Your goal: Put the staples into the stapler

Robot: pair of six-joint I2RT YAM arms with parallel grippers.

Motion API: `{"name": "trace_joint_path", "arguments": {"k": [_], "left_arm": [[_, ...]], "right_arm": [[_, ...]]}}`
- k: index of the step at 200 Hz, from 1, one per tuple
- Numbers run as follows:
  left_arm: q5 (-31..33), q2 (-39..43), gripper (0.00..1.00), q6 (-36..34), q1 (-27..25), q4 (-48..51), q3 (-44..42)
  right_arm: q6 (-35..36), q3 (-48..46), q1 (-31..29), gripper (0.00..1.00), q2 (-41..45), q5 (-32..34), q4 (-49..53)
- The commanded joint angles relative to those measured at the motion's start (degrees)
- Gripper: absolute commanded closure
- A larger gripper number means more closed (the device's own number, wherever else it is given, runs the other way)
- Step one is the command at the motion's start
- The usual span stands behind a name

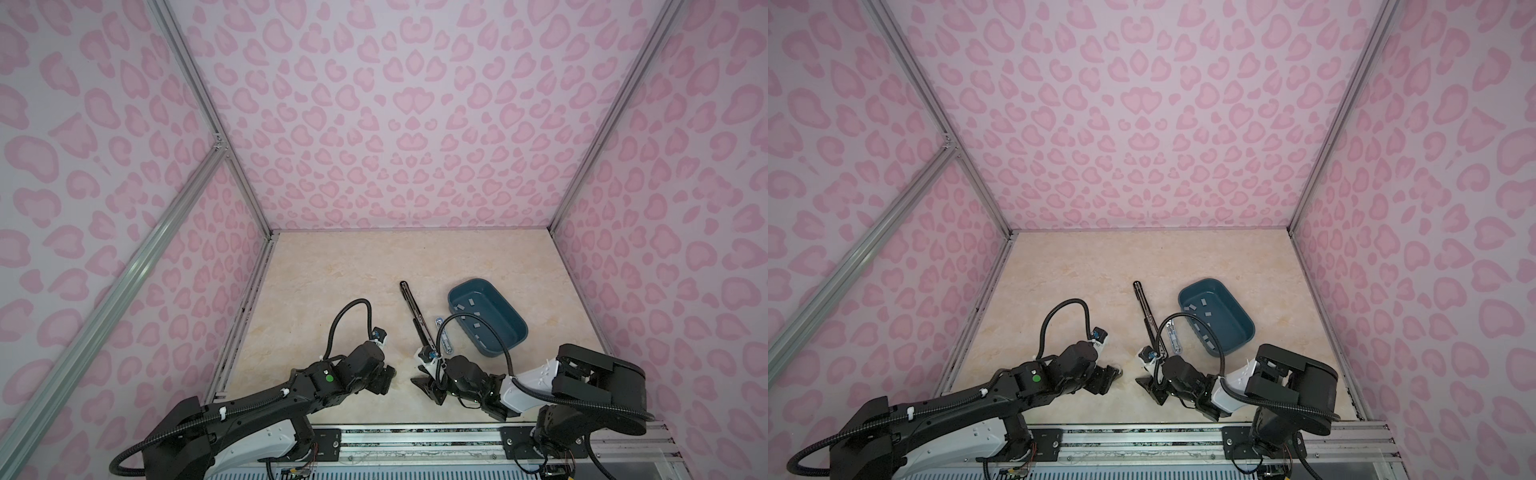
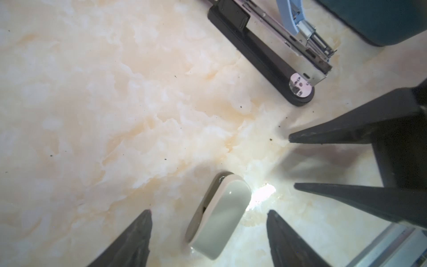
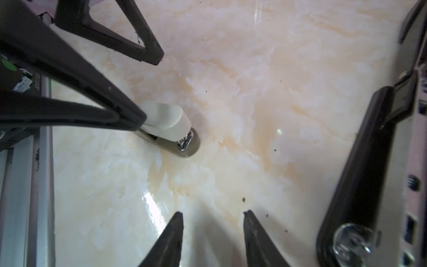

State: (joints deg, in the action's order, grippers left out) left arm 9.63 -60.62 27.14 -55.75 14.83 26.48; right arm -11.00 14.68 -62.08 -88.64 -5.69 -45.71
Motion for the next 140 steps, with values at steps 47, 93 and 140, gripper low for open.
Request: {"name": "trace_joint_path", "arguments": {"k": [47, 93, 140], "left_arm": [[2.0, -12.0, 0.30, -1.4, -1.0, -0.3, 5.9], [2.1, -15.0, 0.48, -2.1, -1.2, 0.2, 8.1], [2.4, -11.1, 0.57, -2.2, -1.2, 1.0, 6.7]], "right_arm": [[-0.2, 1.2, -1.4, 0.56, -3.0, -2.1, -4.9], [-0.1, 1.6, -2.2, 0.57, -3.5, -1.7, -5.0], [-0.2, 1.8, -2.2, 0.57, -3.7, -1.7, -5.0]]}}
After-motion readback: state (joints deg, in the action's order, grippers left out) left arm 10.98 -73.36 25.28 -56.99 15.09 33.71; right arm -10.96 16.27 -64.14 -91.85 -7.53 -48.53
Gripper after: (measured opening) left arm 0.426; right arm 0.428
